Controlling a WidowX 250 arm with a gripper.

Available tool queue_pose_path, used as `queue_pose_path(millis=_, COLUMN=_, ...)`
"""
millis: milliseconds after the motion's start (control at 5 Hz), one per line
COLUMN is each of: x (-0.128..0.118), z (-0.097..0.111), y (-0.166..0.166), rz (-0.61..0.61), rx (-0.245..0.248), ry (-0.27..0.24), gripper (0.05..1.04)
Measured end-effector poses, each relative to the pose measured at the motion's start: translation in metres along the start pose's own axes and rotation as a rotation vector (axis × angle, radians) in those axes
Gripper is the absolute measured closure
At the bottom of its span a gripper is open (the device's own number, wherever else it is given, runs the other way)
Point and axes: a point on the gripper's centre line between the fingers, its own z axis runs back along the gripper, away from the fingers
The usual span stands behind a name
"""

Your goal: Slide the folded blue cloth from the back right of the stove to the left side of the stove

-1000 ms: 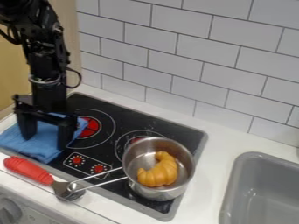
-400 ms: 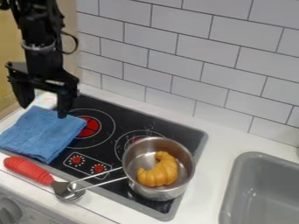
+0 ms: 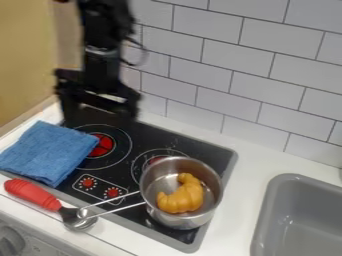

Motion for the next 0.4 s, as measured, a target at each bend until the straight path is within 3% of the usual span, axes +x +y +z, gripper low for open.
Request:
queue_pose_path(millis=200, x=-0.008, z=0.010, y=-0.042, rz=-0.062, rx=-0.045, ry=-0.012, gripper=0.085)
queue_pose_path(millis=400, x=-0.013, z=0.019, y=-0.088, rz=-0.181, rx=-0.044, ry=-0.030, gripper=0.085)
